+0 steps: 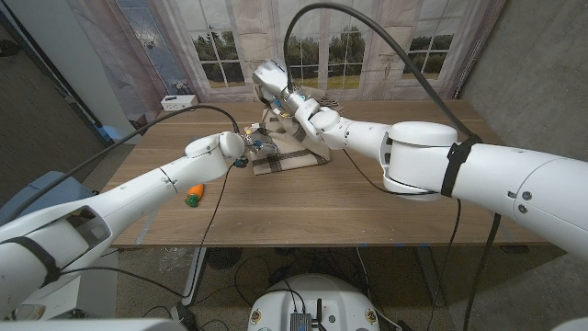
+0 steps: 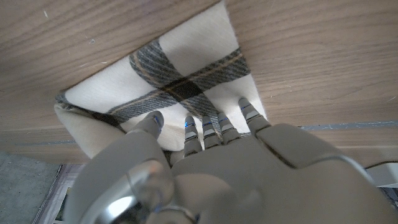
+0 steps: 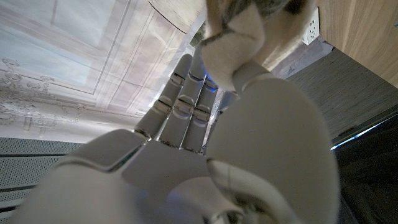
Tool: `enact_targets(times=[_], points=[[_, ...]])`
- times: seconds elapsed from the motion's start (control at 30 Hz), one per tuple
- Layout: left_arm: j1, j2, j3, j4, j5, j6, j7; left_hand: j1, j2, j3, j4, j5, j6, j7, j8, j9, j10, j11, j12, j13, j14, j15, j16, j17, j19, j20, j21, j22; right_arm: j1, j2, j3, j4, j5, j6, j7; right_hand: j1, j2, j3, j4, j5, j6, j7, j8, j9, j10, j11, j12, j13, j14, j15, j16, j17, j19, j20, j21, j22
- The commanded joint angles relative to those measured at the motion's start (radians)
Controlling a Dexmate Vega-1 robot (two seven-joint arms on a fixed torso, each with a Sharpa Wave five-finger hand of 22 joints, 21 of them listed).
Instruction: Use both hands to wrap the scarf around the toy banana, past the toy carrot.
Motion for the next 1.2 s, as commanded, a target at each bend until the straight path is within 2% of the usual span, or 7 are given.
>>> enact_targets(times=[0.03,0.2,0.33,0.4,0.57,0.87,1.2], points=[[0.001,0.001,0.000,-0.002,0.000,0.002,0.000,-0.003,0.002,0.009,0.000,0.001,-0.004,0.003,0.006,0.002,-0.001,-0.002,0.009,0.001,-0.002,-0.003,0.003,0.003,-0.004,0.005,0.005,0.001,-0.024,-0.057,0.021,-0.087,-0.075,0.029,-0.074,-0.008,0.003,0.010,0.003,0.003,-0.012,-0.014,-0.010,0.002,0.037,-0.051,-0.004,-0.007,0.025,-0.084,-0.006,0.010,-0.007,-0.012,0.007,0.001],[0.001,0.002,0.002,-0.008,0.003,0.008,-0.001,-0.003,0.002,0.010,-0.001,0.001,-0.004,0.004,0.006,0.002,-0.001,-0.001,0.009,0.001,-0.003,-0.002,0.003,0.003,-0.004,0.005,0.005,0.001,-0.037,-0.070,0.025,-0.107,-0.111,0.018,-0.082,-0.045,0.008,0.016,0.016,0.000,-0.037,-0.029,-0.027,0.003,0.011,-0.055,-0.031,-0.031,0.002,-0.081,-0.031,0.020,-0.023,-0.009,0.008,0.002],[0.002,0.004,0.002,-0.015,0.006,0.014,0.000,-0.004,0.002,0.011,-0.003,0.001,-0.005,0.003,0.006,0.002,-0.002,-0.001,0.009,0.001,-0.003,-0.003,0.003,0.003,-0.004,0.005,0.005,0.001,-0.060,-0.099,0.039,-0.181,-0.138,-0.059,-0.064,-0.157,-0.002,0.028,0.037,-0.001,-0.132,-0.066,-0.084,-0.010,-0.070,-0.056,-0.104,-0.092,-0.077,-0.078,-0.140,-0.036,-0.059,0.022,0.003,-0.001],[0.003,0.005,0.002,-0.018,0.006,0.016,0.000,-0.004,0.002,0.012,-0.003,0.001,-0.004,0.004,0.006,0.002,-0.001,-0.001,0.010,0.001,-0.003,-0.003,0.003,0.003,-0.004,0.005,0.005,0.001,-0.068,-0.124,0.048,-0.230,-0.147,-0.075,-0.035,-0.244,-0.005,0.035,0.065,-0.004,-0.209,-0.081,-0.108,-0.019,-0.128,-0.062,-0.143,-0.117,-0.110,-0.077,-0.197,-0.078,-0.074,0.038,-0.002,-0.002],[0.006,0.008,0.002,-0.027,0.008,0.023,0.000,-0.005,0.002,0.014,-0.005,0.002,-0.005,0.003,0.006,0.002,-0.001,-0.001,0.011,0.001,-0.003,-0.002,0.004,0.003,-0.004,0.005,0.006,0.001,-0.082,-0.173,0.074,-0.318,-0.167,-0.088,0.029,-0.457,-0.030,0.038,0.129,-0.005,-0.342,-0.085,-0.112,-0.027,-0.226,-0.051,-0.221,-0.168,-0.147,-0.072,-0.278,-0.138,-0.093,0.060,-0.017,-0.003],[0.015,0.017,-0.004,-0.053,0.012,0.037,0.010,-0.006,0.001,0.016,-0.008,0.002,-0.005,0.003,0.006,0.002,-0.001,-0.001,0.011,0.001,-0.003,-0.001,0.004,0.003,-0.004,0.005,0.006,0.001,-0.100,-0.258,0.141,-0.455,-0.179,-0.046,0.171,-0.755,-0.099,-0.041,0.238,0.002,-0.468,-0.074,-0.105,-0.025,-0.310,-0.033,-0.274,-0.180,-0.211,-0.063,-0.333,-0.174,-0.143,0.100,-0.055,-0.001],[0.082,0.048,-0.059,-0.128,-0.003,0.032,0.090,-0.007,-0.001,0.019,-0.012,0.002,-0.002,0.005,0.008,0.001,0.000,-0.001,0.012,0.001,0.001,0.001,0.005,0.003,-0.002,0.004,0.007,0.001,-0.147,-0.293,0.218,-0.536,-0.201,-0.067,0.220,-0.833,-0.109,-0.070,0.267,0.005,-0.473,-0.068,-0.097,-0.024,-0.333,-0.029,-0.288,-0.179,-0.238,-0.065,-0.343,-0.177,-0.155,0.110,-0.066,0.000]])
